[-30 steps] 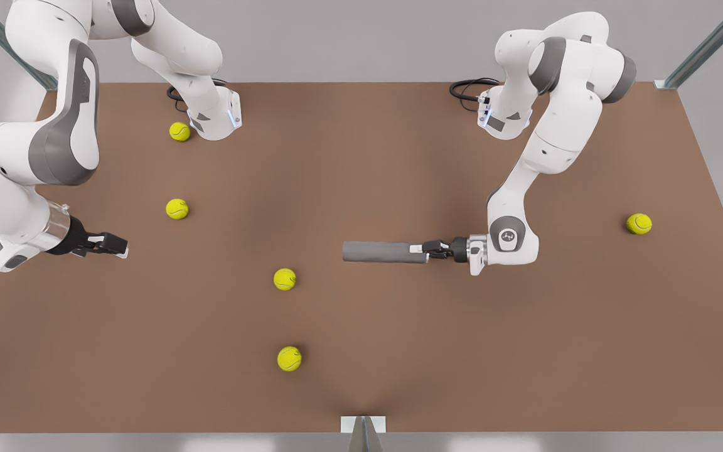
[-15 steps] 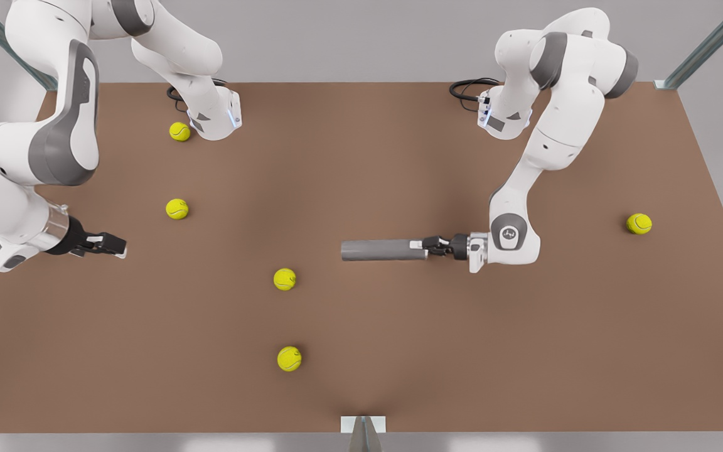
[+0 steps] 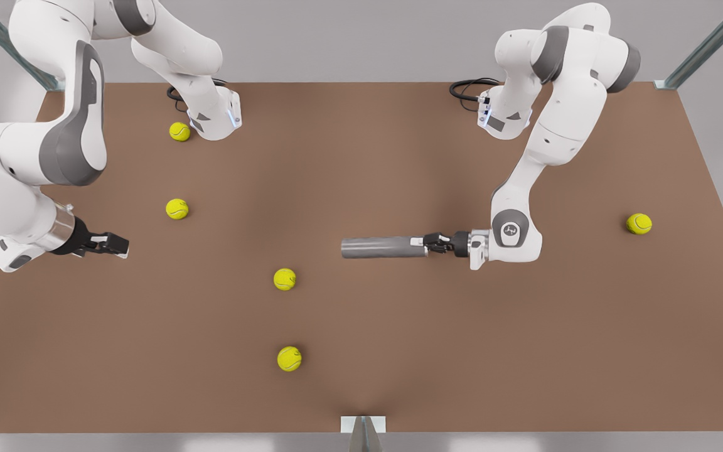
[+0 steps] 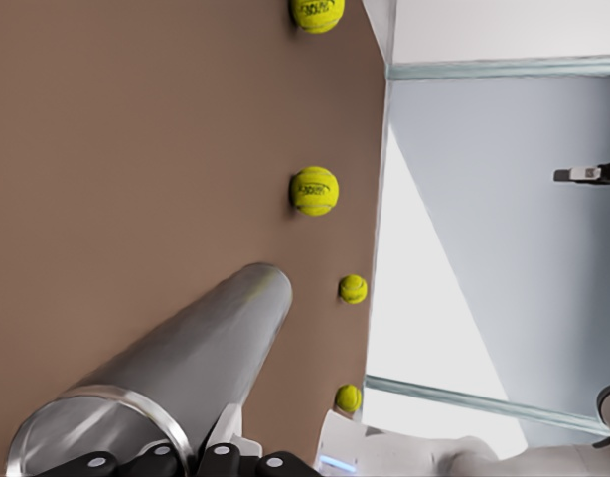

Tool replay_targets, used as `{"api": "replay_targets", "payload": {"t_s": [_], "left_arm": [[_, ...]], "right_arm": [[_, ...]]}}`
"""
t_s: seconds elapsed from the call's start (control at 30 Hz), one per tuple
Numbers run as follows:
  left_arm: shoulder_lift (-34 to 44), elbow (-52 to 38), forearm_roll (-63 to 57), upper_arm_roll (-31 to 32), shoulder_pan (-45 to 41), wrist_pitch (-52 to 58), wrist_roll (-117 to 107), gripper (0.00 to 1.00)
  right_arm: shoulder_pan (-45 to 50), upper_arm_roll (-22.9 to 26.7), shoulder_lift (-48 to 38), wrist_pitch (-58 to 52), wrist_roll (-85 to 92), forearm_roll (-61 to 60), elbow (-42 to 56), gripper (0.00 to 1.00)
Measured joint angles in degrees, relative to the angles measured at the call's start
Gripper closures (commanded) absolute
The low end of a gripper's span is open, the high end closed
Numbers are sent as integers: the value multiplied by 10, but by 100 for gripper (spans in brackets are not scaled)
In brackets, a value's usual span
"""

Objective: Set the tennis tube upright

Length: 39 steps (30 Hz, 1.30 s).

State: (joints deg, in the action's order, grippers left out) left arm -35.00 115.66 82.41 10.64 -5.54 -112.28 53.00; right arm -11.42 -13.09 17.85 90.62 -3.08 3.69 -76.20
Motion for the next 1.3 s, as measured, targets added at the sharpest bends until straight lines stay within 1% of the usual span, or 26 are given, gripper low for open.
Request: {"api": "replay_targets", "payload": {"t_s": [0.47, 1.03, 1.27, 1.3], "left_arm": [[35, -1, -55, -7, 2, 1, -36, 79], [118, -1, -177, -74, 4, 2, -68, 79], [167, -3, -231, -82, 5, 1, -106, 79], [172, -5, -243, -99, 8, -1, -108, 79]], "right_arm": [[2, 0, 0, 0, 0, 0, 0, 0], [2, 0, 1, 0, -1, 0, 0, 0], [2, 0, 0, 0, 0, -1, 0, 0], [2, 0, 0, 0, -1, 0, 0, 0]]}}
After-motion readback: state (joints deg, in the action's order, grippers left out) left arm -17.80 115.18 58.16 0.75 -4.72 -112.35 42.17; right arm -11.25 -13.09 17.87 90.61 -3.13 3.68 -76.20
